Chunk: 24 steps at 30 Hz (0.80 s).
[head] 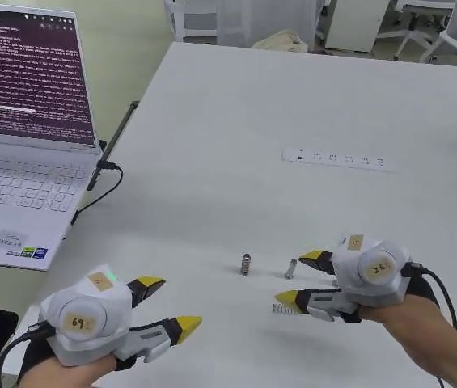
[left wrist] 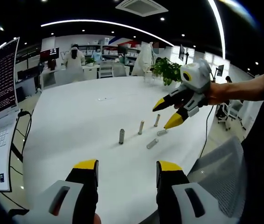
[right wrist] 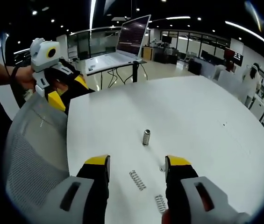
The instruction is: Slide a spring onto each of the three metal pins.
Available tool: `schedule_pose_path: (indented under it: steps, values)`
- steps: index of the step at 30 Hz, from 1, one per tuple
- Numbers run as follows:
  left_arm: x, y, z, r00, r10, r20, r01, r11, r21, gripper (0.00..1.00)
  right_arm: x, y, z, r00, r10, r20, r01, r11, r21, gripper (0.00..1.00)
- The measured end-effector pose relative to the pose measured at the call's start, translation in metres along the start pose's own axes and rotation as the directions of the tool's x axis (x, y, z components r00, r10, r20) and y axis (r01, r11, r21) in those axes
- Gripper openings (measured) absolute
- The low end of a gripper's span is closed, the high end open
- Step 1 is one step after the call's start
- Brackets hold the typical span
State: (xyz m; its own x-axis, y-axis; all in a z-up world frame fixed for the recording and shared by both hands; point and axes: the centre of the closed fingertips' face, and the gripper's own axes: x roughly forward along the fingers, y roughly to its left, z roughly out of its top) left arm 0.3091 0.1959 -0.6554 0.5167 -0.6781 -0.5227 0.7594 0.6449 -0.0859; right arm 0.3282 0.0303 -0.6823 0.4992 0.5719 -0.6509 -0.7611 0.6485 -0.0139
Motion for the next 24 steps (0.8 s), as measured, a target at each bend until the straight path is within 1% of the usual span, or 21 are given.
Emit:
schedule_pose_path:
  steps: [2, 5, 10, 13, 17, 21, 24]
  values:
    - [0.001, 0.0, 0.0, 1.0, -0.002, -0.001, 0.002, 1.0, 0.001, 0.44, -0.005, -0.002, -0.004, 0.9999, -0.017, 0.001, 0.017, 1.0, 0.007, 0.47]
    - [0.002, -0.001, 0.001, 1.0, -0.005, -0.001, 0.005, 1.0, 0.003, 0.44, -0.015, -0.005, -0.007, 0.9993, -0.034, 0.016, 0.034, 0.999, 0.037, 0.48]
    - [0.003, -0.001, 0.003, 1.0, -0.008, -0.001, 0.008, 1.0, 0.006, 0.45, -0.027, -0.009, -0.018, 0.9983, -0.057, 0.009, 0.056, 0.997, 0.058, 0.5]
    - [0.003, -0.001, 0.003, 1.0, -0.007, -0.001, 0.007, 1.0, 0.006, 0.45, -0.036, -0.013, -0.022, 0.997, -0.076, 0.019, 0.074, 0.994, 0.087, 0.52]
    - [0.004, -0.001, 0.003, 1.0, -0.007, -0.004, 0.007, 1.0, 0.005, 0.45, -0.05, -0.012, -0.027, 0.9946, -0.096, 0.041, 0.089, 0.987, 0.135, 0.55]
    - [0.006, -0.002, 0.004, 0.9999, -0.011, -0.008, 0.011, 1.0, 0.009, 0.45, -0.062, -0.011, -0.039, 0.9924, -0.118, 0.035, 0.111, 0.981, 0.161, 0.56]
    - [0.007, -0.003, 0.005, 0.9999, -0.013, -0.006, 0.013, 1.0, 0.01, 0.45, -0.072, -0.009, -0.044, 0.9888, -0.142, 0.047, 0.129, 0.971, 0.201, 0.57]
